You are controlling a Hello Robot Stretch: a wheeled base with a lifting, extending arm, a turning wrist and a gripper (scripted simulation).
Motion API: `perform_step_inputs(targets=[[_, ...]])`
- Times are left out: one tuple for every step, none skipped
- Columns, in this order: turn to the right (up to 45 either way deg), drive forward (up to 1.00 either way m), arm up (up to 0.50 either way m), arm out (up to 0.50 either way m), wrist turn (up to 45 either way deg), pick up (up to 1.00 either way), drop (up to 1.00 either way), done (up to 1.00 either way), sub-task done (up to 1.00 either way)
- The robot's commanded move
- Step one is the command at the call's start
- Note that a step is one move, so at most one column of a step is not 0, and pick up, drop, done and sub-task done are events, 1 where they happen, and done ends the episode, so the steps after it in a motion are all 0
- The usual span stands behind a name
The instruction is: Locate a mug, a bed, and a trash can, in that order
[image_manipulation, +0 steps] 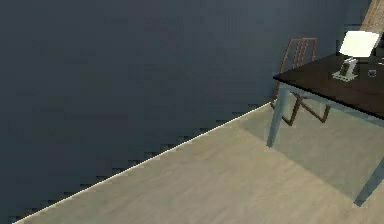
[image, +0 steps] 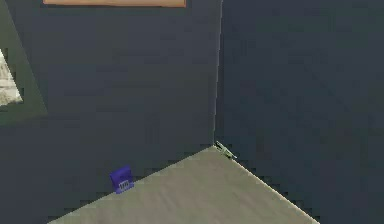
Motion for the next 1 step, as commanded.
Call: perform_step_inputs(targets=[[12.0,0.0,0.0,0.0,0.0,0.0,0.0,0.0,0.0]])
